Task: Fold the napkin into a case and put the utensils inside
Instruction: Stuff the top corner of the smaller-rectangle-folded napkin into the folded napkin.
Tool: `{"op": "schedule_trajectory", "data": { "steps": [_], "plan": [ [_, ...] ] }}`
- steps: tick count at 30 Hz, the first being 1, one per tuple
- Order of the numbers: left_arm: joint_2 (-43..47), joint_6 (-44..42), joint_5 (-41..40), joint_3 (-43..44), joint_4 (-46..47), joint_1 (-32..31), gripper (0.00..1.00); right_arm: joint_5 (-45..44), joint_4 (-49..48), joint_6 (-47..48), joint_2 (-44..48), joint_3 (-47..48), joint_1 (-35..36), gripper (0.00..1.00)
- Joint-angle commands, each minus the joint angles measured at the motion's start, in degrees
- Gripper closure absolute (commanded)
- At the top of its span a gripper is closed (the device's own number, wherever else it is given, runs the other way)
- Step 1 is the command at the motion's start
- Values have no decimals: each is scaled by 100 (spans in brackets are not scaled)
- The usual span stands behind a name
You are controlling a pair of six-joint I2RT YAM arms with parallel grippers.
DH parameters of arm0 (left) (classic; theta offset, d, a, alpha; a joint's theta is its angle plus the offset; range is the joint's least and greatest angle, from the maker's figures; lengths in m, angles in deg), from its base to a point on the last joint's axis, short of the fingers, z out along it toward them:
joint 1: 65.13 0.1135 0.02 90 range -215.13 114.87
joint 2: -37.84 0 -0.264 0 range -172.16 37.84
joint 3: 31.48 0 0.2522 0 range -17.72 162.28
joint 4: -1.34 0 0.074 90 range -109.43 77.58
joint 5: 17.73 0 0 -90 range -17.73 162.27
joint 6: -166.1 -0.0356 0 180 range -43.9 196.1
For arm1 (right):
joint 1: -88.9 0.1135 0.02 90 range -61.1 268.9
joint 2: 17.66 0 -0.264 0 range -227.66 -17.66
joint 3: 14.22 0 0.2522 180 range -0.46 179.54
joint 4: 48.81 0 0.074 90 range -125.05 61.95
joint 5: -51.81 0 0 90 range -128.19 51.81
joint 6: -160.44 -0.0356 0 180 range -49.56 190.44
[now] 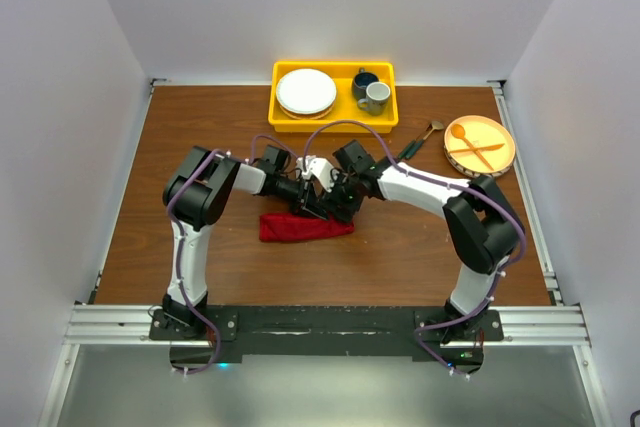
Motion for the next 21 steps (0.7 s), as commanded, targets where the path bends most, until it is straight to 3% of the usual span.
{"op": "schedule_trajectory", "data": {
  "steps": [1,18,20,21],
  "plan": [
    [-412,-351,-1152,-69,-422,110,100,98,-108,249,79,4,129,38],
    [-149,-97,-792,-157,-1,171,100,-499,-267,451,-422,-93,156,66],
    [-52,-35,-722,-174,44,171,96,-543,-284,486,-466,-111,156,70],
    [-8,-9,-687,-183,140,171,90,-570,-302,486,-475,-119,156,73]
  ]
}}
